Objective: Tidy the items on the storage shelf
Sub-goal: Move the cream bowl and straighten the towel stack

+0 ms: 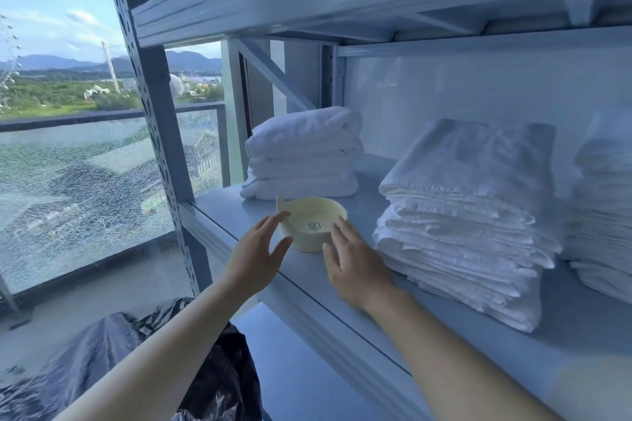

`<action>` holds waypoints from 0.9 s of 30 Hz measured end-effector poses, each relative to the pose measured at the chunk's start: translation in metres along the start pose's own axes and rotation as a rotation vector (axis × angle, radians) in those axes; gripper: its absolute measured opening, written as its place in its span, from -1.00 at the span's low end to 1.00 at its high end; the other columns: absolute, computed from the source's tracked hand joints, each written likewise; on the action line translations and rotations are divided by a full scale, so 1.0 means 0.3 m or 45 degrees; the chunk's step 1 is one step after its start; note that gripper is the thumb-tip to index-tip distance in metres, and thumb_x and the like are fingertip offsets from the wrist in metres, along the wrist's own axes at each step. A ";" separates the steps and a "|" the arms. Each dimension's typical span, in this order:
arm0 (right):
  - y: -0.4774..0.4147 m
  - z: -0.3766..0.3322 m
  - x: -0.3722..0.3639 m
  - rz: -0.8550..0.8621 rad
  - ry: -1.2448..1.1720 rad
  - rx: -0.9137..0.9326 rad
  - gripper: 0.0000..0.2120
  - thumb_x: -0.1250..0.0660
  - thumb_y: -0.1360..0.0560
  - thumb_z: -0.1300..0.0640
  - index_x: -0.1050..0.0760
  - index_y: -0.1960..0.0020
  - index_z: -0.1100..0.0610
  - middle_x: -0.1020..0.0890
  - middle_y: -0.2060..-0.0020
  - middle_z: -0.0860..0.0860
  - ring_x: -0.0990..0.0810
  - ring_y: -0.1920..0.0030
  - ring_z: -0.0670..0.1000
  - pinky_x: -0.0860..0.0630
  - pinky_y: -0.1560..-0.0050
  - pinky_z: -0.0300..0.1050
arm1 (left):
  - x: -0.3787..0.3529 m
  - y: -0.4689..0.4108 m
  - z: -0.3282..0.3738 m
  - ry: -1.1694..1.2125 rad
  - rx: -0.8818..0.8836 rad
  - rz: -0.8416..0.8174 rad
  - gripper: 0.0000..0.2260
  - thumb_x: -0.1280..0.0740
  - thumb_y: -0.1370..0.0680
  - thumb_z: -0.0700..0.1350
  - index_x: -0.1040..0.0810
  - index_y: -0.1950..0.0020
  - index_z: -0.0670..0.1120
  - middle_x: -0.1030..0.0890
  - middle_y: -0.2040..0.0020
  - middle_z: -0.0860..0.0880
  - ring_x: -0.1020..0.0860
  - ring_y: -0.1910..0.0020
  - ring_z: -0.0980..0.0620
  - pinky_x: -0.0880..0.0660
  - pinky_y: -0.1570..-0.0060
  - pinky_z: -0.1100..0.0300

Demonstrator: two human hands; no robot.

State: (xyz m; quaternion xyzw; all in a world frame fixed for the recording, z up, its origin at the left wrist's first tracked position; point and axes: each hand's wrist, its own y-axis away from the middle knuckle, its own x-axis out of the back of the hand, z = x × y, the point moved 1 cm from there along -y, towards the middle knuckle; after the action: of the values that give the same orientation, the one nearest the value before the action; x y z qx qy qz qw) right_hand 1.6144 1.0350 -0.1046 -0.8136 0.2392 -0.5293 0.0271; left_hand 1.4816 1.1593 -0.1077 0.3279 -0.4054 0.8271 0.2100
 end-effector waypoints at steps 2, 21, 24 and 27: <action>0.005 -0.012 0.011 0.068 -0.035 0.019 -0.54 0.03 -0.63 0.02 -0.18 -0.47 0.17 -0.16 -0.50 0.02 -0.11 -0.49 -0.02 -0.14 -0.41 -0.14 | -0.007 0.004 0.006 0.042 -0.032 0.035 -0.69 -0.25 -0.58 -0.04 -0.41 -0.32 0.04 -0.48 -0.24 0.12 -0.51 -0.08 0.03 -0.29 0.01 0.28; -0.272 -0.143 0.172 0.210 0.135 0.020 -0.67 -0.13 -0.56 0.09 -0.44 -0.28 0.16 -0.51 -0.24 0.08 -0.46 -0.23 0.09 -0.40 -0.18 -0.09 | 0.191 -0.265 -0.102 0.184 -0.108 0.131 -0.81 -0.26 -0.56 -0.07 -0.52 -0.16 0.01 -0.52 -0.09 0.05 -0.49 -0.03 0.12 -0.44 0.00 0.17; -0.335 -0.142 0.164 0.154 0.208 0.017 -0.69 -0.13 -0.55 0.11 -0.46 -0.24 0.14 -0.52 -0.21 0.07 -0.47 -0.18 0.10 -0.42 -0.11 -0.07 | 0.184 -0.300 -0.143 0.093 -0.146 0.086 -0.81 -0.28 -0.55 -0.05 -0.52 -0.15 0.03 -0.52 -0.09 0.07 -0.48 0.00 0.13 -0.40 0.05 0.20; -0.392 -0.128 0.143 0.149 0.249 0.019 -0.71 -0.14 -0.55 0.12 -0.48 -0.23 0.08 -0.55 -0.19 0.02 -0.49 -0.18 0.08 -0.45 -0.08 -0.08 | 0.176 -0.332 -0.186 -0.100 -0.204 0.041 -0.76 -0.27 -0.55 0.02 -0.50 -0.21 0.04 -0.51 -0.18 0.06 -0.51 -0.07 0.06 -0.39 0.09 0.19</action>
State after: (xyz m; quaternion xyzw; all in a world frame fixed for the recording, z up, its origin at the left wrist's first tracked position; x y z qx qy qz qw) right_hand 1.6371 1.1291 -0.0166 -0.7424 0.2837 -0.6056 0.0406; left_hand 1.4851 1.2669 -0.0424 0.3355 -0.4832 0.7819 0.2062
